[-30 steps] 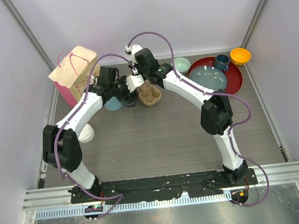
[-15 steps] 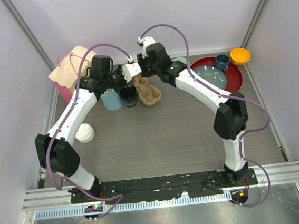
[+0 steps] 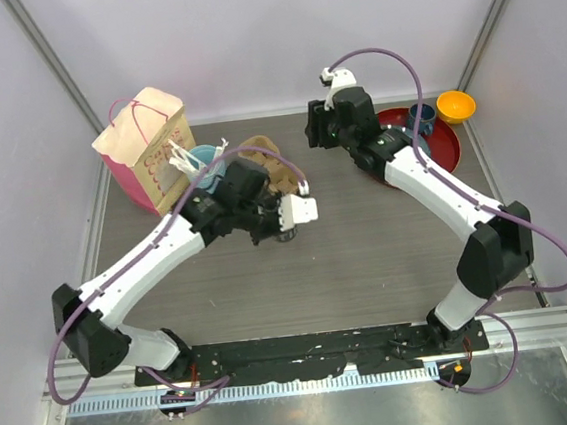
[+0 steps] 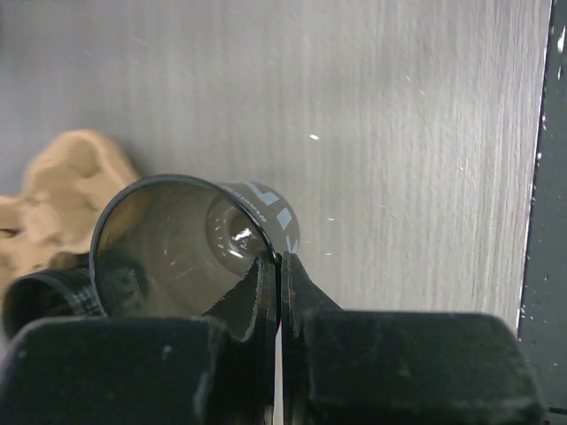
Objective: Pack the takeout coffee
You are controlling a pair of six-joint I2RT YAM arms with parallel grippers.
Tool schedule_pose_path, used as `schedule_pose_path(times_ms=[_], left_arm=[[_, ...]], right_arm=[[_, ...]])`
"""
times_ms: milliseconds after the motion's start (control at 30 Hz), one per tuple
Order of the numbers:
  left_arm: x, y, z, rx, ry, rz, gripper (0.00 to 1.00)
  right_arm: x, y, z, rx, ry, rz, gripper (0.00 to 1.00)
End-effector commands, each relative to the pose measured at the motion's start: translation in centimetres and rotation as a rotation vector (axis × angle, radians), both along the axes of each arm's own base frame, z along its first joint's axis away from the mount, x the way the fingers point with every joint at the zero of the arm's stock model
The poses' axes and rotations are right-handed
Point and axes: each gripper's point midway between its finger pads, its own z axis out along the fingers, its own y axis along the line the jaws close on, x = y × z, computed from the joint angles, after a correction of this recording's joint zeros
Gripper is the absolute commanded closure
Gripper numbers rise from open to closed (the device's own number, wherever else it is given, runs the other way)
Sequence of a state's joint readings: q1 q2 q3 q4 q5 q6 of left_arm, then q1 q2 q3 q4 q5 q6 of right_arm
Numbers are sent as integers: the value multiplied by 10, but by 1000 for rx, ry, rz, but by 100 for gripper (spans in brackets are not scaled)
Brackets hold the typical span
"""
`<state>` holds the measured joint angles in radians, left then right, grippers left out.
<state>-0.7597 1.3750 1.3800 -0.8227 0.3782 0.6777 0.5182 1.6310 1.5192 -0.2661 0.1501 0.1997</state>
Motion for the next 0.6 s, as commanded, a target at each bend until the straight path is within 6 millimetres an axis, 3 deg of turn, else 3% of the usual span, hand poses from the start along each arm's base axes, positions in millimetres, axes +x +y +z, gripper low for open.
schedule_pose_path(times_ms=[0,100,200,367,567], left_arm=[[9,-17,-37,72,-51,45,100],[31,-22,-54,106,-88,91,100],[50,-14,-74,151,-58,136,100],[49,-21,-99,115,25,117,100],[42,-38,-102,29,62,71,100]], right_arm=[[-11,-28,27,74,-82,-72,45],[-23,-37,22,67,-84,-67,44],[-33,-43,18,49,-82,-62,44],[-40,-46,8,36,-72,-53,43],[-41,-43,6,35,-68,-28,44]])
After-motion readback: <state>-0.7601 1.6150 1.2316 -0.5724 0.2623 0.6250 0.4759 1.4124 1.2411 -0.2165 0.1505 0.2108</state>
